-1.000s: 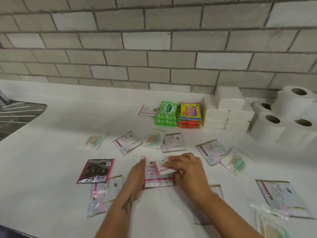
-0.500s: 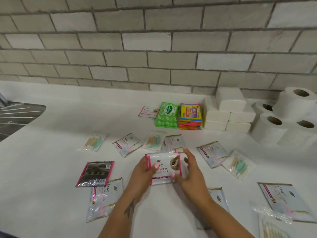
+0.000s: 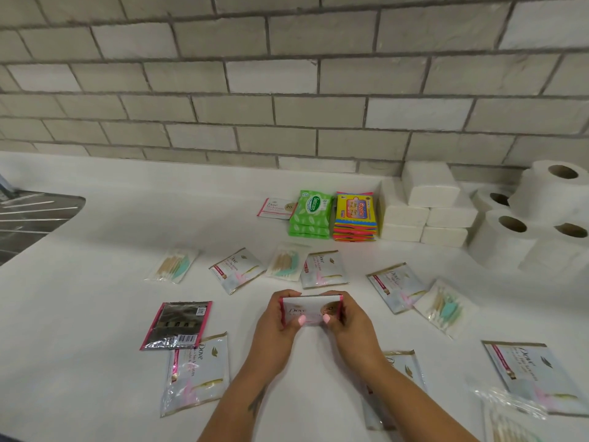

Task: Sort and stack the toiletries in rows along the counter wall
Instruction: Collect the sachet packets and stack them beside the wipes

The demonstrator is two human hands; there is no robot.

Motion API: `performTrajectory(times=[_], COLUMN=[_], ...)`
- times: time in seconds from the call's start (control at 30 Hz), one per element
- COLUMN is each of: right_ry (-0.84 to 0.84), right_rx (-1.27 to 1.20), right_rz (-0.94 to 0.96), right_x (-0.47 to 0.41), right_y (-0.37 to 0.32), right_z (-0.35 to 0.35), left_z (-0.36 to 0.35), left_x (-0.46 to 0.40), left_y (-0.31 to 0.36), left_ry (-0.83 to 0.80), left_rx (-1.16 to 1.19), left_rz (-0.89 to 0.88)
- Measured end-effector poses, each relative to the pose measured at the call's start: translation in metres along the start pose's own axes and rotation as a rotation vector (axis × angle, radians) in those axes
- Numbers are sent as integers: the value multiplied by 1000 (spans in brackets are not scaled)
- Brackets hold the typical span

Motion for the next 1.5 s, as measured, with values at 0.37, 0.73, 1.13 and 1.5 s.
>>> performTrajectory(times=[0.37, 0.73, 1.13, 1.5], right_ry=[28, 176, 99, 20], right_rx=[159, 35, 712, 1213], right_rz=[30, 116, 679, 767], right_x=[-1, -24, -124, -253], right_y=[6, -7, -35, -31], right_z=[-1, -9, -42, -63], left_z=[-1, 28, 88, 103], left_x=[-7, -36, -147, -283], left_y=[-5, 13, 64, 93], left_ry=[82, -35, -243, -194], left_rx=[-184, -88, -44, -304], left_rz=[-34, 226, 328, 365])
Point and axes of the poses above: each hand's wrist, its own x-axis away from the middle knuckle, its own z-axis out of the back of the hand, y = z × x, the point moved 1 cm from there along -x, towards the middle knuckle, and after that the axes turned 10 degrees about z, right-handed, at the moved point
